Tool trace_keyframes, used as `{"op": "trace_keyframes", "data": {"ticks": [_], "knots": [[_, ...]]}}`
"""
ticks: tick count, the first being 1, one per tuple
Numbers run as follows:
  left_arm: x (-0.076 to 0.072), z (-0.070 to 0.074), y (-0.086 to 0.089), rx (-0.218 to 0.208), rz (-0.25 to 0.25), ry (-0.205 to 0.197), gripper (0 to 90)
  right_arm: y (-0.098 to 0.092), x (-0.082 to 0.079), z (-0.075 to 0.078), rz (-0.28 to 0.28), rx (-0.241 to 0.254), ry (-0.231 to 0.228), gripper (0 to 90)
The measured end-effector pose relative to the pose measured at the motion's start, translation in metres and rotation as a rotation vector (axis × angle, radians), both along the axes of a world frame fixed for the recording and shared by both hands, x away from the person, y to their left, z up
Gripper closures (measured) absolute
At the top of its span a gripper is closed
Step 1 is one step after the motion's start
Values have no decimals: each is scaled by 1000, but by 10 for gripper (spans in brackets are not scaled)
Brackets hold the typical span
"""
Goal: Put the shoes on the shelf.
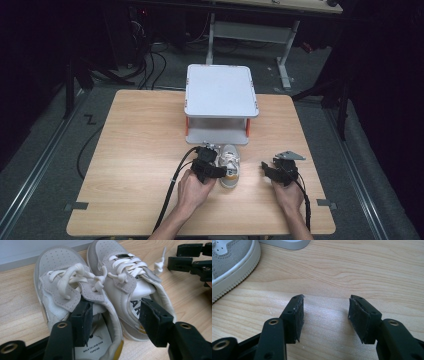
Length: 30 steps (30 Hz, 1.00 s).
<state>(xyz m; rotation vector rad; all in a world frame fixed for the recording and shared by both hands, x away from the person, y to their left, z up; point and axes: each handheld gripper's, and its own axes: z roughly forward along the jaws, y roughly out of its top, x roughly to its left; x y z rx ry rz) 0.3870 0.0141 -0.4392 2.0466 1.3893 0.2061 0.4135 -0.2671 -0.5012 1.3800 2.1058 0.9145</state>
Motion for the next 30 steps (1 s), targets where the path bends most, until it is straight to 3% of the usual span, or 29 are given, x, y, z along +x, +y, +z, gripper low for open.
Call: {"op": "trace_keyframes", "data": {"ticks": [8,11,15,17,20,26,30], "knots": [[2,-6,-9,50,-2,-24,466,0,0,0,-1,-1,0,463],[-5,-11,-11,54,-19,-102,509,0,0,0,-1,-1,0,462],[-8,-14,-13,44,-17,-140,555,0,0,0,-2,-1,-1,462],[-9,-14,-13,32,-19,-142,605,0,0,0,-2,-2,-1,462],[-12,-13,-16,54,-13,-153,670,0,0,0,-3,-1,0,462],[-13,-13,-14,37,-10,-153,776,0,0,0,-3,-1,0,461],[-15,-13,-13,45,-15,-168,807,0,0,0,-3,-1,0,460]]}}
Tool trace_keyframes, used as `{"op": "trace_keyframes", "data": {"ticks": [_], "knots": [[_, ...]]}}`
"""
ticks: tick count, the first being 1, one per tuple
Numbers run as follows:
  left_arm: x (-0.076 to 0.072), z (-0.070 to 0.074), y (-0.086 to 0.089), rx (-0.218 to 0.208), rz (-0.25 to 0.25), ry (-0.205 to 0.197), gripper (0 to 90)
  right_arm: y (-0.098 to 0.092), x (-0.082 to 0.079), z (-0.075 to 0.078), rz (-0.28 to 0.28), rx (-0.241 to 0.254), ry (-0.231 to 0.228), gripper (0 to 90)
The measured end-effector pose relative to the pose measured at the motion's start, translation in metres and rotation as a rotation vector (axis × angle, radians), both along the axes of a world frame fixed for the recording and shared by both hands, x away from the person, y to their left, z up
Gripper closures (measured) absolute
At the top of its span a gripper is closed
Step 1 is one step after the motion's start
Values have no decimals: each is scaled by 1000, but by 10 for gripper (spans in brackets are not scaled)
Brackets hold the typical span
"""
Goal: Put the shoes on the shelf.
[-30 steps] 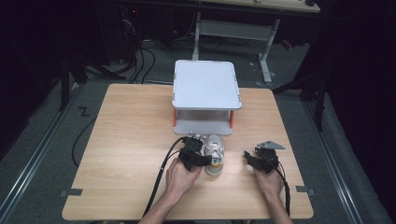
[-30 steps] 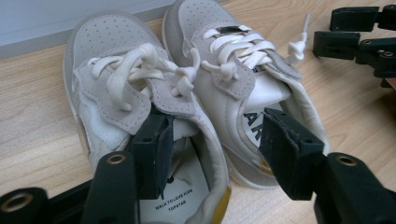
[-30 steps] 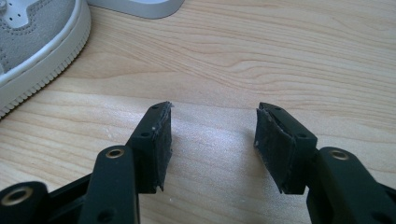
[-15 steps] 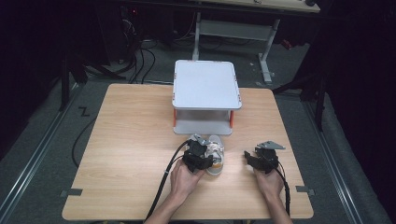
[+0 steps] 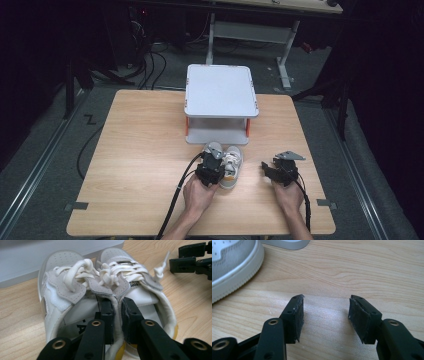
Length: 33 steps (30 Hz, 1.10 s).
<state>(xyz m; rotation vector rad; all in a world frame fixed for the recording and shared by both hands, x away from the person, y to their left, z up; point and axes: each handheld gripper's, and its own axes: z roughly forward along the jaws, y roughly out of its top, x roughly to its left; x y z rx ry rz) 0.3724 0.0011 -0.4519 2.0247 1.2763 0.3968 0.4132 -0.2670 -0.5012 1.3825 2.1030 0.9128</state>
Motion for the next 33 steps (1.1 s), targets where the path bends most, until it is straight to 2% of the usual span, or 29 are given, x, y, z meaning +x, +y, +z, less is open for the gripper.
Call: {"op": "trace_keyframes", "data": {"ticks": [6,13,17,21,26,29,33], "knots": [[-3,2,7,-16,-16,-2,818,0,0,0,1,-1,0,456],[-9,6,17,-33,-65,-21,821,0,0,0,3,-4,3,423],[-11,10,22,-48,-82,-17,822,0,0,0,3,-3,4,421],[-11,15,24,-50,-89,-34,822,0,0,0,4,-1,4,421],[-8,23,27,-49,-103,-39,821,0,1,0,12,-6,-3,480],[-4,27,31,-53,-92,-49,821,2,1,4,30,-37,-8,534],[3,30,34,-46,-83,-56,821,4,1,20,80,18,-31,629]]}}
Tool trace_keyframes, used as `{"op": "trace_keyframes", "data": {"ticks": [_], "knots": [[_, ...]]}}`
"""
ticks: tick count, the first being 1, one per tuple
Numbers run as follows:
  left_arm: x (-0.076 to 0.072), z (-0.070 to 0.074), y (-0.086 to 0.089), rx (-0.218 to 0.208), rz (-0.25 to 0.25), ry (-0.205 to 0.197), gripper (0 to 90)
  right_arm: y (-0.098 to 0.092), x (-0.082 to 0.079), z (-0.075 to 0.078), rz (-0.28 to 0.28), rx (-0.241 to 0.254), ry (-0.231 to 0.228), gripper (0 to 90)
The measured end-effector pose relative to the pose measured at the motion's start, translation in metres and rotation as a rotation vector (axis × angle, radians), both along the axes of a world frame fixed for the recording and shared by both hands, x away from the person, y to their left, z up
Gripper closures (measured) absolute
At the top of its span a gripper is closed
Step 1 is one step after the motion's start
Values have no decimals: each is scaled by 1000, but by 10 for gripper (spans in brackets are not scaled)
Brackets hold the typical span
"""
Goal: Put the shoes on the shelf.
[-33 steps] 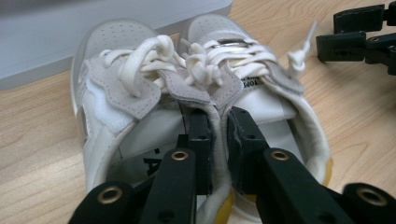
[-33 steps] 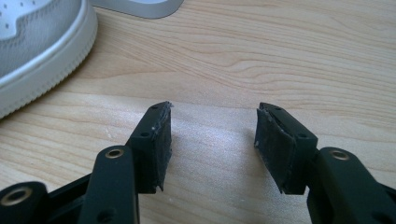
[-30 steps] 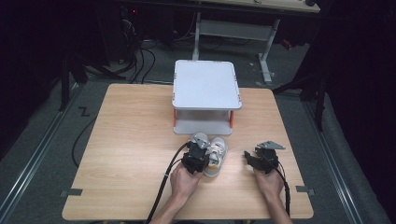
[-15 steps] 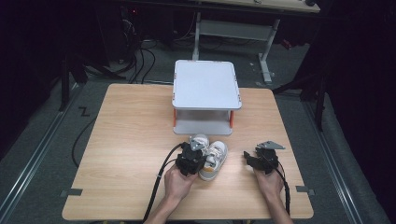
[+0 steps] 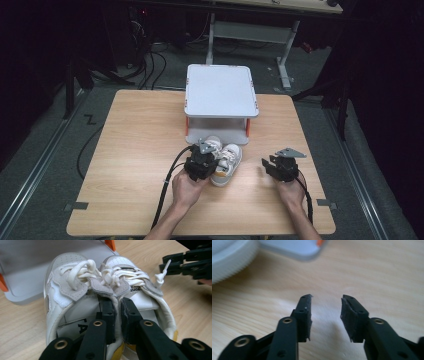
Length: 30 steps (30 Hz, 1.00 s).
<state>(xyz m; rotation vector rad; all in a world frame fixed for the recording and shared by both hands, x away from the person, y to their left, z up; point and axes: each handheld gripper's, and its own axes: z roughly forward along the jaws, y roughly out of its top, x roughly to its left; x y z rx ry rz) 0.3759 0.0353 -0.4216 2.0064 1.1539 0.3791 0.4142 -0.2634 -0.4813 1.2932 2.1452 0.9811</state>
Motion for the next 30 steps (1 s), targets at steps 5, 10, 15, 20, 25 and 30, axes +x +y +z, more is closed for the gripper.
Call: {"op": "trace_keyframes", "data": {"ticks": [5,10,15,20,25,30], "knots": [[9,3,0,10,-1,-9,821,5,3,22,81,62,-13,666],[19,4,1,35,1,-15,821,12,8,41,135,114,-29,615],[31,5,0,55,13,-14,820,18,11,61,168,156,-83,543],[42,2,0,47,18,-5,820,25,19,86,188,177,-130,578],[51,0,-2,45,27,-6,820,31,26,105,204,174,-161,604],[59,-1,-5,40,40,-16,820,41,33,123,213,153,-210,603]]}}
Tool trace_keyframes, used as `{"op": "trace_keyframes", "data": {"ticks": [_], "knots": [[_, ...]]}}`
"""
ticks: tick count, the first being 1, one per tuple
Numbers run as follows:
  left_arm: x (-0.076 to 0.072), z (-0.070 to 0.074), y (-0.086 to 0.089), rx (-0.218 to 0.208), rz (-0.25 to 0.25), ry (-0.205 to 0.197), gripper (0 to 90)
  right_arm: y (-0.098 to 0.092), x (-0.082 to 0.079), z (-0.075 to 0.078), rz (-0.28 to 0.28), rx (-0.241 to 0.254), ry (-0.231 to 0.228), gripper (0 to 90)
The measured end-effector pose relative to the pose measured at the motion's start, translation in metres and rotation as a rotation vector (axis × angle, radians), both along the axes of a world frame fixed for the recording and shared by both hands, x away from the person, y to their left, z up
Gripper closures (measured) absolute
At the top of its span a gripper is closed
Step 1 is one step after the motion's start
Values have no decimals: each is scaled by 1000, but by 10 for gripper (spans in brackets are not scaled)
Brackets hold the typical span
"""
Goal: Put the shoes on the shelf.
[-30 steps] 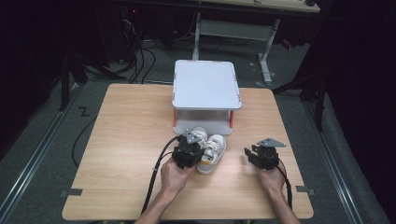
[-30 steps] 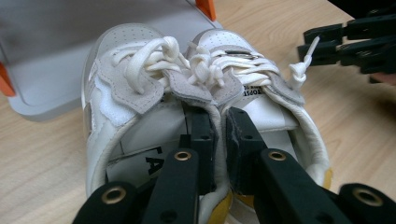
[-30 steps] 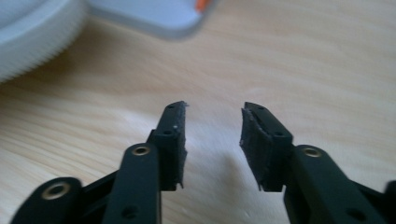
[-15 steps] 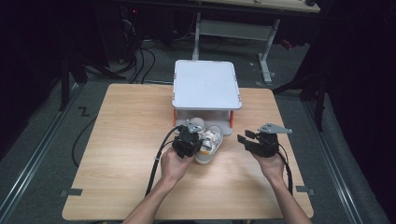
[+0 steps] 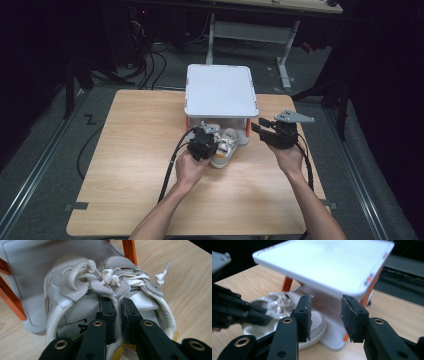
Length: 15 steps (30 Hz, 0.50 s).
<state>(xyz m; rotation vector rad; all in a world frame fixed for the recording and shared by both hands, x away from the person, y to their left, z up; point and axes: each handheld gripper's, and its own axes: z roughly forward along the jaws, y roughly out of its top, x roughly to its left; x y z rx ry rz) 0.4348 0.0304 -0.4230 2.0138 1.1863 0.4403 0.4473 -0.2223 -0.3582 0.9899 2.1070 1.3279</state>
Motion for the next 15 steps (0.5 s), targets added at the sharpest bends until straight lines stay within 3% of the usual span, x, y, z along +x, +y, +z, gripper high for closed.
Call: {"op": "trace_keyframes", "data": {"ticks": [6,12,14,15], "knots": [[12,-6,-4,21,44,5,819,12,23,14,-21,-8,17,599],[22,-8,-6,6,84,5,819,25,43,10,-45,-21,14,597],[25,-10,-8,2,97,5,819,30,48,7,-62,-54,29,583],[27,-11,-9,4,106,15,819,33,51,5,-67,-85,11,575]]}}
